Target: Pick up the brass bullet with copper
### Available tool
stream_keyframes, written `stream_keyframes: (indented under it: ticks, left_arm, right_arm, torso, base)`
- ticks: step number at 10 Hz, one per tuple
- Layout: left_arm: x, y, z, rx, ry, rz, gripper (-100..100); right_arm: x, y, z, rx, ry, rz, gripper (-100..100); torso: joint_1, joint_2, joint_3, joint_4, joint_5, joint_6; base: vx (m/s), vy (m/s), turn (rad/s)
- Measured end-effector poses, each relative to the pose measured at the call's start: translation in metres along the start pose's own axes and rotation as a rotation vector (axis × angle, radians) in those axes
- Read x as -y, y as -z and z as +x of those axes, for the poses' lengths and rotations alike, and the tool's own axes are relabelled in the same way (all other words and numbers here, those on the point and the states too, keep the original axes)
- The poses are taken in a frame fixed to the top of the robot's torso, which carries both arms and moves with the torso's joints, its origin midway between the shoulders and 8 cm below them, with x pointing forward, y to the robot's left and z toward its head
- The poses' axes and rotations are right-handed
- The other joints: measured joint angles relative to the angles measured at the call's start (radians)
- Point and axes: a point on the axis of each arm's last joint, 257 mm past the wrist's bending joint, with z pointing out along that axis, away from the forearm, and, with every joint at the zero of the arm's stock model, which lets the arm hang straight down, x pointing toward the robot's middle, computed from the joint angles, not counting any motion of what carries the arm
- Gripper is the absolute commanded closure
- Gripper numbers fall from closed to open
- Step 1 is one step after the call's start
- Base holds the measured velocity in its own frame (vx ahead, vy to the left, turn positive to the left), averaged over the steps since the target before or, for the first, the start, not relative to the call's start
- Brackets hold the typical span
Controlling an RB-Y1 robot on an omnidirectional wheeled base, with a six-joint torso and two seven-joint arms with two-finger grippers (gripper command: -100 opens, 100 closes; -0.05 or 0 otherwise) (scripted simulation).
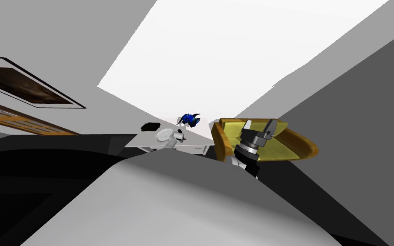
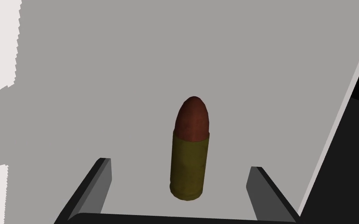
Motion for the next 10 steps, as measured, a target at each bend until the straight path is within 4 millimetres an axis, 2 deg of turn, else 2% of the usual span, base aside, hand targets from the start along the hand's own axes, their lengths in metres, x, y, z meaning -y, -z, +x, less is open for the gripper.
stream_keyframes:
  ticks: [3, 4, 8, 9, 10]
  left_arm:
    - [-0.0121, -0.0107, -0.0025, -0.002, -0.003, 0.004, -100]
    - [-0.012, -0.0111, -0.0026, -0.002, -0.003, 0.006, 100]
    - [-0.0114, -0.0109, -0.0025, -0.003, -0.003, 0.007, 100]
    - [-0.0114, -0.0109, -0.0025, -0.003, -0.003, 0.007, 0]
    - [-0.0114, -0.0109, -0.0025, -0.003, -0.003, 0.007, 100]
  right_arm:
    - [0.0, 0.0, 0.0, 0.0, 0.0, 0.0, 0]
    - [0.0, 0.0, 0.0, 0.0, 0.0, 0.0, 0]
    - [0.0, 0.0, 0.0, 0.0, 0.0, 0.0, 0]
    - [0.0, 0.0, 0.0, 0.0, 0.0, 0.0, 0]
    - [0.0, 0.0, 0.0, 0.0, 0.0, 0.0, 0]
  torso:
    - [0.0, -0.002, -0.001, -0.001, 0.0, 0.0]
    - [0.0, -0.001, -0.001, 0.0, 0.0, 0.0]
    - [0.0, 0.0, 0.0, 0.0, 0.0, 0.0]
    - [0.0, 0.001, 0.0, 0.0, 0.0, 0.0]
    - [0.0, 0.001, 0.0, 0.0, 0.0, 0.0]
  base:
    - [0.044, -0.001, 0.006]
    - [0.0, 0.0, 0.0]
    - [0.0, 0.0, 0.0]
    - [0.0, 0.0, 0.0]
    - [-0.03, 0.001, -0.009]
